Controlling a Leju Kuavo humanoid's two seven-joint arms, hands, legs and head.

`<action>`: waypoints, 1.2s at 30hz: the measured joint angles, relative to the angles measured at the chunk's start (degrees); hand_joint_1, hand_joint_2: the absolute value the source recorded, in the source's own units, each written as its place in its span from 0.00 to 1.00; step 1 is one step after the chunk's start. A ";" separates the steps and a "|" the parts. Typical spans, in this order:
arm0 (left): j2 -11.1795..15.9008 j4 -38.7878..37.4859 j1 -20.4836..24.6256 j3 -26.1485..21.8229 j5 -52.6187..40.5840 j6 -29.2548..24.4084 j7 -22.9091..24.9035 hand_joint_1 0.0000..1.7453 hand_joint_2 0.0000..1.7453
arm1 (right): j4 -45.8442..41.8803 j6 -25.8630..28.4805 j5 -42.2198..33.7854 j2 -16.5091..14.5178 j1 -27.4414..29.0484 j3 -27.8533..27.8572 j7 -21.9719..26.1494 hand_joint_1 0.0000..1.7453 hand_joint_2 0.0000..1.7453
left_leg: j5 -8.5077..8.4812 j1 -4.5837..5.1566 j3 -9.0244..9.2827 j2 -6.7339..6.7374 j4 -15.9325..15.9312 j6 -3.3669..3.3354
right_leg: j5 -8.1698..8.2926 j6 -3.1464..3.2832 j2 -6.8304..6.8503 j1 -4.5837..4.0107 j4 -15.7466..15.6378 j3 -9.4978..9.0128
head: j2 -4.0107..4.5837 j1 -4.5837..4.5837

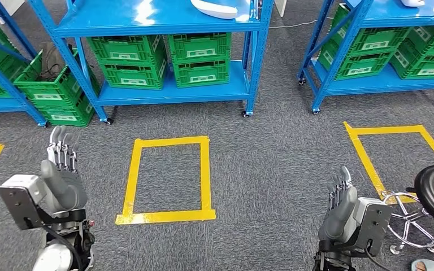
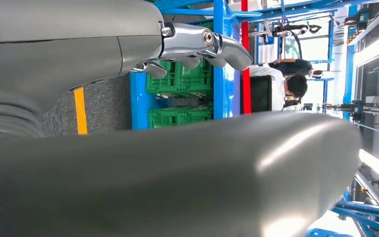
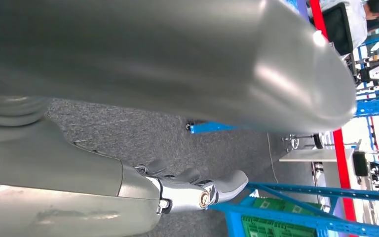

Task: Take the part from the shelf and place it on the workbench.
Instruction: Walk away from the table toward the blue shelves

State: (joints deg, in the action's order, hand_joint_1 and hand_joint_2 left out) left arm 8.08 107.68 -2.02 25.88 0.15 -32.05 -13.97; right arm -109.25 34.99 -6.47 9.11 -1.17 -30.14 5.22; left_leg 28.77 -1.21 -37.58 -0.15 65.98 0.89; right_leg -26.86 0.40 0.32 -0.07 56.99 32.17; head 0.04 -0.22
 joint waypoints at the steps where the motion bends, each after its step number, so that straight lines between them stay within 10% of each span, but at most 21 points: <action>1: 0.01 0.01 0.05 0.01 -0.01 0.00 0.01 0.00 0.00 | 0.01 0.00 -0.01 0.00 -0.01 0.00 0.00 0.00 0.00 | -0.97 0.06 1.95 0.09 -3.72 -0.16 | -0.25 -0.27 -0.04 -0.08 0.32 0.09 | 0.00 0.19; 7: -0.01 0.09 0.08 -0.01 -0.16 0.26 -0.01 0.00 0.00 | -0.01 -0.04 -0.05 0.00 -0.07 -0.04 -0.11 0.00 0.00 | -1.12 0.01 4.76 -0.16 -7.71 -1.69 | -1.55 -2.12 -0.01 -0.15 2.21 1.09 | 0.00 -0.14; 11: 0.00 0.08 0.05 -0.01 -0.30 0.57 0.05 0.00 0.00 | -0.01 0.01 -0.09 0.02 0.10 -0.07 -0.27 0.00 0.00 | -0.81 -0.14 5.21 -0.19 -7.83 -2.34 | -6.73 -3.21 -0.07 0.32 15.33 8.20 | 0.00 -1.41; 13: 0.01 0.07 0.01 -0.01 -0.47 0.69 0.17 0.00 0.00 | 0.01 0.02 -0.11 0.03 0.30 -0.08 -0.33 0.00 0.00 | -0.50 -0.10 5.49 -0.32 -7.82 -2.38 | -5.87 -3.21 -0.07 0.42 17.56 10.12 | 0.00 -1.72; 17: 0.01 0.07 0.04 0.00 -0.74 0.78 0.43 0.00 0.00 | 0.00 0.02 -0.11 0.04 0.28 -0.11 -0.34 0.00 0.00 | 0.43 0.02 6.57 -0.64 -7.86 -1.87 | 1.32 -2.01 -0.11 0.09 4.22 4.49 | 0.00 -2.42; 23: 0.03 0.19 0.15 0.04 -0.84 0.80 0.69 0.00 0.00 | -0.08 0.01 -0.10 0.03 0.22 -0.10 -0.36 0.00 0.00 | 2.00 -0.04 5.51 -0.50 -5.91 -0.19 | 0.84 -0.25 -0.06 0.03 0.20 1.52 | 0.00 -1.97; 26: 0.12 0.20 0.07 0.08 -0.83 0.79 0.78 0.00 0.00 | -0.07 0.01 -0.11 0.02 0.21 -0.09 -0.36 0.00 0.00 | 5.19 -0.01 -0.43 -0.37 4.31 0.04 | 0.18 0.37 -0.05 0.05 -0.09 0.37 | 0.00 -0.91; 28: 0.13 0.19 -0.15 0.09 -0.86 0.68 0.91 0.00 0.00 | -0.01 -0.01 -0.13 0.02 0.30 -0.10 -0.40 0.00 0.00 | 4.27 -0.01 -3.31 -0.34 7.24 0.08 | -0.45 0.39 -0.12 -0.05 0.07 -0.28 | 0.00 -0.46; 32: 0.11 0.20 -0.12 0.10 -1.31 -0.02 1.33 0.00 0.00 | 0.03 -0.02 -0.13 0.02 0.28 -0.11 -0.60 0.00 0.00 | -2.93 0.11 0.77 -0.06 -4.31 -0.40 | -2.16 -0.34 -0.32 -0.20 0.88 -1.57 | 0.00 0.24; 36: 0.04 0.28 -0.14 0.14 -1.43 -0.21 1.59 0.00 0.00 | -0.01 -0.02 -0.09 0.02 0.22 -0.11 -0.74 0.00 0.00 | -2.50 0.24 2.57 -0.23 -7.05 -1.21 | -2.80 -1.63 -0.28 -0.25 1.04 -1.33 | 0.00 0.13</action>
State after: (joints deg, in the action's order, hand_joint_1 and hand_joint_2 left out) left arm 8.13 107.96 -2.16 26.02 -1.28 -32.26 -12.38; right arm -109.26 34.97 -6.56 9.14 -0.96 -30.25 4.48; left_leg 26.27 -0.97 -35.01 -0.38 58.93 -0.32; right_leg -29.66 -1.23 0.04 -0.32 58.04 30.84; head 0.04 -0.10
